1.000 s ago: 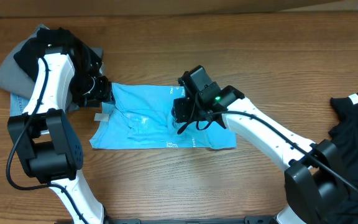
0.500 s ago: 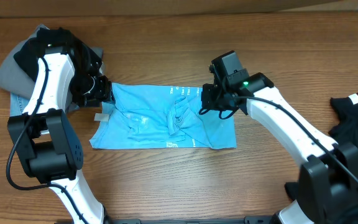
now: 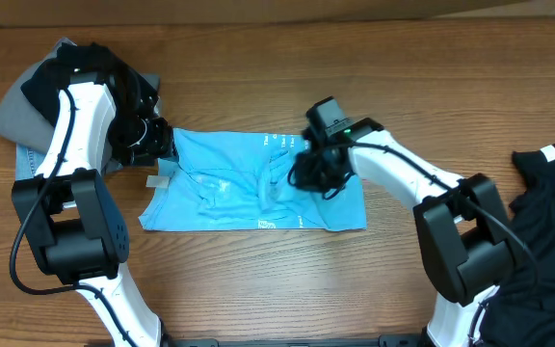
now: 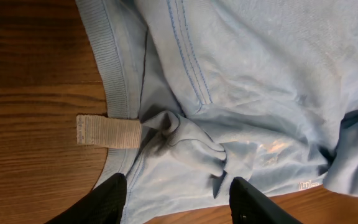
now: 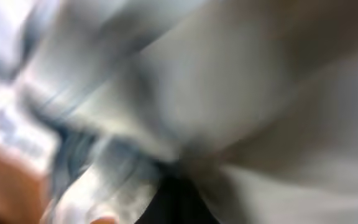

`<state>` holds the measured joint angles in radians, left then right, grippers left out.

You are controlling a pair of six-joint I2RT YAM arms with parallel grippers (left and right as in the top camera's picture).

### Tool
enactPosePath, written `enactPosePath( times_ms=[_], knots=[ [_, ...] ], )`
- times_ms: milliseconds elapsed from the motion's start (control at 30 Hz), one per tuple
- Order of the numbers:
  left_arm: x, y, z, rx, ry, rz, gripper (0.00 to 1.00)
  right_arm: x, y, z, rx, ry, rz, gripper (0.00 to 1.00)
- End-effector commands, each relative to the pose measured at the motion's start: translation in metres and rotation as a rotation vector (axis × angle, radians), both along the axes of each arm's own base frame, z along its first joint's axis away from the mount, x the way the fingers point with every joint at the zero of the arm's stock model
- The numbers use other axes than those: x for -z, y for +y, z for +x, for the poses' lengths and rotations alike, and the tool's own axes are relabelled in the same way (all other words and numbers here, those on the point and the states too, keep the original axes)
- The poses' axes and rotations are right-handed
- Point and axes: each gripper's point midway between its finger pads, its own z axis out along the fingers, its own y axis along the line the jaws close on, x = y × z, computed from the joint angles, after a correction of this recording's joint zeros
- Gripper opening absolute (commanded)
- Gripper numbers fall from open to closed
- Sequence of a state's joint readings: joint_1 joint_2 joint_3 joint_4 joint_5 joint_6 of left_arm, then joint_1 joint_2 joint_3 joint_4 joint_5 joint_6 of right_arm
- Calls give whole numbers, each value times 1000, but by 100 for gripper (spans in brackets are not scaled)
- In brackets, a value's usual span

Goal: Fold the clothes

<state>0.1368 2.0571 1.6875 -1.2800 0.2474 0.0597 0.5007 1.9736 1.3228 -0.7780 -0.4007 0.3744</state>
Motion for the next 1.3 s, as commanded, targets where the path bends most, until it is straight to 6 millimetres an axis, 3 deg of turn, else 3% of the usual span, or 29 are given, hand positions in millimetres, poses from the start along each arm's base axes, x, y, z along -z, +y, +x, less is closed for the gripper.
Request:
enactPosePath(
  times_ms=[0, 100, 167, 300, 433, 600, 800, 933, 1033, 1100, 1167, 1267],
  knots=[
    [-6, -4, -3, 21, -12, -8, 56, -34, 51, -44, -260, 30, 224, 4],
    [-6, -4, -4, 21, -10, -8, 56, -43, 56, -64, -344, 0, 190, 4],
    [-6, -4, -4, 21, -10, -8, 56, -49, 50, -58, -332, -70, 110, 4],
    [-6, -4, -4, 21, -11, -7, 56, -69, 19, -17, -133, -235, -52, 5],
    [-6, -4, -4, 21, -10, -7, 56, -78, -13, 17, 67, -272, -96, 8],
    [-6, -4, -4, 21, -10, -8, 56, -54, -39, 31, 202, -182, -133, 8],
    [-6, -4, -4, 21, -8, -8, 56, -16, -46, 22, 320, -32, -193, 7],
    [-6, -4, -4, 21, -7, -8, 56, 2, -28, 18, 294, 29, -143, 5],
    [-6, -4, -4, 21, -7, -8, 56, 4, 6, 22, 245, 44, 4, 4],
    [-6, -4, -5, 21, -6, -8, 56, -13, 38, 28, 162, 14, 178, 4],
    [-6, -5, -6, 21, -2, -9, 56, -45, 71, 37, 13, -88, 387, 4],
    [-6, -5, -7, 21, 4, -10, 56, -74, 83, 49, -26, -178, 495, 4]
  ],
)
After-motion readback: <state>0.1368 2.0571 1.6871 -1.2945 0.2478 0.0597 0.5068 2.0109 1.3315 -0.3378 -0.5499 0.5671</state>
